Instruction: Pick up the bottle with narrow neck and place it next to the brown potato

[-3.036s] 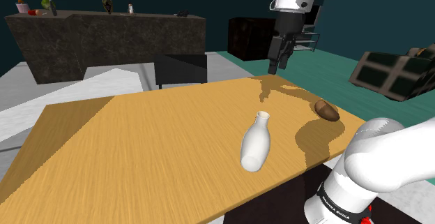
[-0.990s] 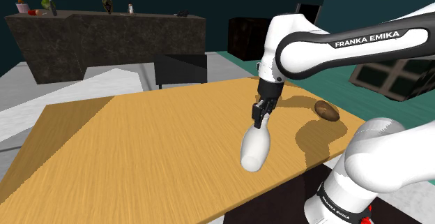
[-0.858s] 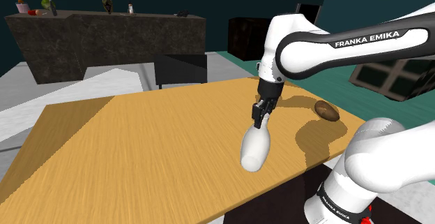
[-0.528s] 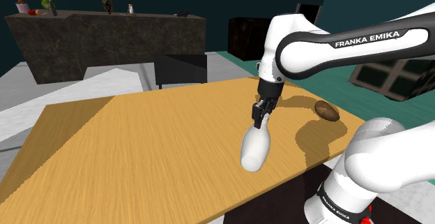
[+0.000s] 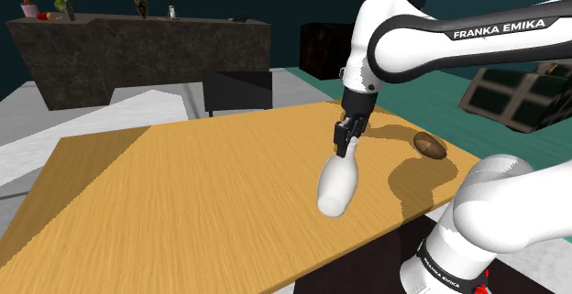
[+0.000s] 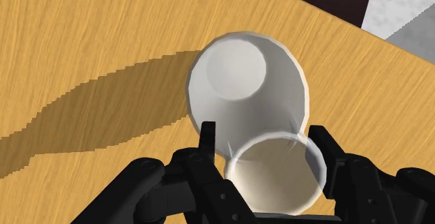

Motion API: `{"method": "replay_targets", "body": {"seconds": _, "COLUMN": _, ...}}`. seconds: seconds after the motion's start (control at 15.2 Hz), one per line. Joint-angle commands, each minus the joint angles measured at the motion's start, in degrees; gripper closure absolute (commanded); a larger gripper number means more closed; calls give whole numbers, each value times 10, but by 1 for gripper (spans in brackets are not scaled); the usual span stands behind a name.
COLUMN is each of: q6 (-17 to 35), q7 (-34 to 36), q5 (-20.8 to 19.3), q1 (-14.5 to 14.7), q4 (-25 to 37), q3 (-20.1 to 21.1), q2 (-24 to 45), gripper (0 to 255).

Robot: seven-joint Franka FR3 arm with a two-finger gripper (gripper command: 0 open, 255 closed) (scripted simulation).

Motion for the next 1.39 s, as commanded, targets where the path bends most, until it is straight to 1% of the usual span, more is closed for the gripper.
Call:
{"method": "replay_targets", "body": {"seconds": 0.0, "q6": -17, "q7": 1, "q5": -2, "q1": -1, "q4": 14, "q3": -2, "q2": -3, "gripper": 255}}
{"method": "replay_targets", "body": {"seconds": 1.32, "q6": -165, "q7": 6, "q5": -15, "q1": -7, "q4": 175, "q3": -15, "q2": 10, "gripper": 255}}
